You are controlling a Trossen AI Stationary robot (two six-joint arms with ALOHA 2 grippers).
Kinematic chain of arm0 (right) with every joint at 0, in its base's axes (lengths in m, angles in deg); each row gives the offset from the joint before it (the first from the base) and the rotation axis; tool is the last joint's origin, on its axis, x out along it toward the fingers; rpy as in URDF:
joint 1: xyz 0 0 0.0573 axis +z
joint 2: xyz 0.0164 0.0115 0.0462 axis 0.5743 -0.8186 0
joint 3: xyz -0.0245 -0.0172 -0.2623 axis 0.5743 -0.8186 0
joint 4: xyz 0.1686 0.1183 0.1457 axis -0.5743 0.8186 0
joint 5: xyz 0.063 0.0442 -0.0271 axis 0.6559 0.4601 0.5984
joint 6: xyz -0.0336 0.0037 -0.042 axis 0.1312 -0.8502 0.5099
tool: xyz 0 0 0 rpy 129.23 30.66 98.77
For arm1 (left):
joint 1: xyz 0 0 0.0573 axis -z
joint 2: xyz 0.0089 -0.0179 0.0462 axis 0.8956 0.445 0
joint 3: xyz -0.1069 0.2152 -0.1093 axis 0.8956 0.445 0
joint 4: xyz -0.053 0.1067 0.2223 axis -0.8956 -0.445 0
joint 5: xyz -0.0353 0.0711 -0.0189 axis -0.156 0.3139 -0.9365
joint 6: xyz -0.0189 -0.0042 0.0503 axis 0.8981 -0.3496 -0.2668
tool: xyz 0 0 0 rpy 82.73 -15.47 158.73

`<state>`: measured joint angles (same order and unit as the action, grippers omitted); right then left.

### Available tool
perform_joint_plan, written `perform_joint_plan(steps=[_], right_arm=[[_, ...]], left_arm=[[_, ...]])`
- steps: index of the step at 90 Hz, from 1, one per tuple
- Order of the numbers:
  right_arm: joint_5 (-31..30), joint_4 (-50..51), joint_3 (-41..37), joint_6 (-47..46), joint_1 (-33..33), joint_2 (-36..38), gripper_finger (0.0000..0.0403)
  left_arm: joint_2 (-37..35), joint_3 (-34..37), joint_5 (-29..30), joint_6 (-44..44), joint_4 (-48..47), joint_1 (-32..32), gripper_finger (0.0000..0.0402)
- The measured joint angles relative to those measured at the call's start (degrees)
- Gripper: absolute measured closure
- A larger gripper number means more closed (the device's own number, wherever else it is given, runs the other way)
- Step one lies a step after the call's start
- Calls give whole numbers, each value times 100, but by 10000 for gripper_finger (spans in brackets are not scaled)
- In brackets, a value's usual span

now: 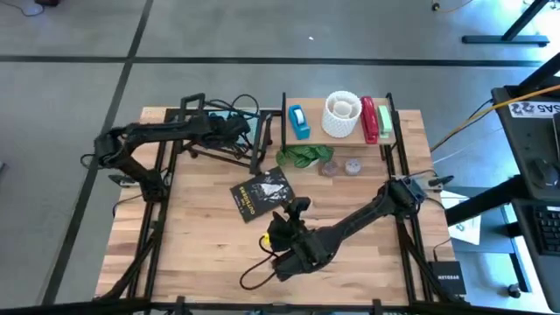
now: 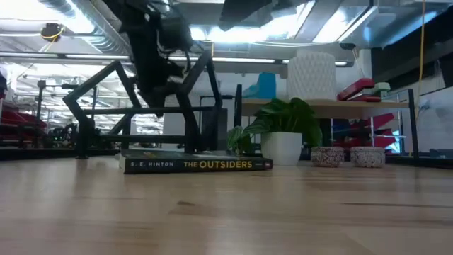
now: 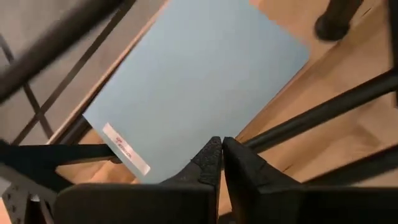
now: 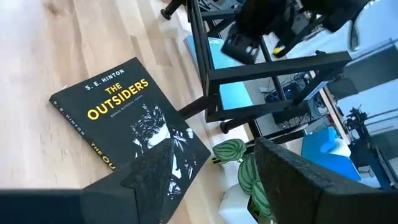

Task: Stock shelves
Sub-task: Move the bookshelf to the middle left of the table

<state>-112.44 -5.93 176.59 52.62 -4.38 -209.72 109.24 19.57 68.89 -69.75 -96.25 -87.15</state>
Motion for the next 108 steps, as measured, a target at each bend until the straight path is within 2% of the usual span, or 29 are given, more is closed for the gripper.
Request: perform_joint_plan(steps=[26, 54, 71, 81, 96, 108], right_arm=[[54, -448, 0, 594, 0, 0, 194], [211, -581, 0, 989, -76, 0, 194], [469, -577, -3, 1204, -118, 0, 194], [509, -631, -195, 1338, -133, 9, 194], [908, -1036, -609, 1512, -331, 7, 194], [1105, -1328, -760, 1850, -477, -4, 194]], left_arm=[[-723, -2, -2, 208, -137, 377, 401], [-1051, -2, 63, 569, -771, 644, 401], [-1391, -2, -428, 815, -1094, 772, 401], [-1744, -2, -732, 647, -1104, 807, 402], [-2500, -2, -508, 605, -1209, 735, 397], [-3078, -2, -361, 650, -1380, 545, 374]])
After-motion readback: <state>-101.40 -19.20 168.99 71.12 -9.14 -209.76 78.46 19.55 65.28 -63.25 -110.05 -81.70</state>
